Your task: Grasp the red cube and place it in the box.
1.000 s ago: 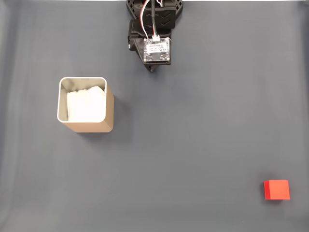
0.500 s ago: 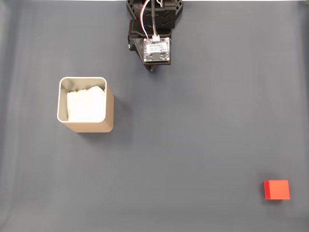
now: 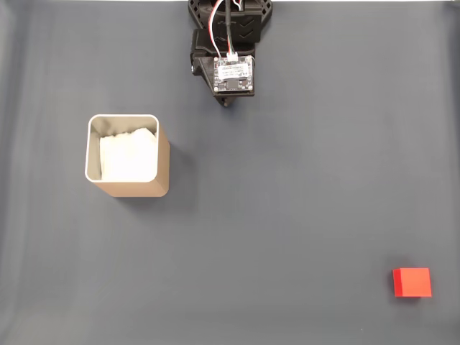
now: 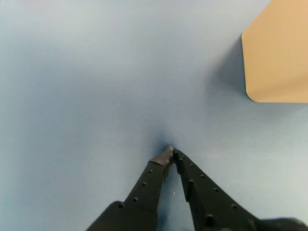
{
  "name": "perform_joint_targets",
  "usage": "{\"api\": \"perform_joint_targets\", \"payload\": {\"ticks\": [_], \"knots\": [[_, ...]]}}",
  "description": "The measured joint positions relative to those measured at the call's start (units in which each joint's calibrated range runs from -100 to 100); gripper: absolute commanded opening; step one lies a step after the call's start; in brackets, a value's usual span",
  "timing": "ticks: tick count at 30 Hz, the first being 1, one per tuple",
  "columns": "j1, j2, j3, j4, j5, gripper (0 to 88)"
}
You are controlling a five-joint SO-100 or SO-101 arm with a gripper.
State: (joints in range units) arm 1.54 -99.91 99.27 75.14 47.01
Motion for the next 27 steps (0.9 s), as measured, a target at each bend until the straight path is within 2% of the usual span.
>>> {"api": "perform_joint_targets", "payload": {"ticks": [10, 16, 27], "knots": [[0.0, 0.3, 0.0, -0.7, 0.7, 0.1], [-0.5, 0.5, 0.0, -10.2, 1.0, 0.1], [-0.7, 0.5, 0.0, -28.5, -1.7, 0.1]]}}
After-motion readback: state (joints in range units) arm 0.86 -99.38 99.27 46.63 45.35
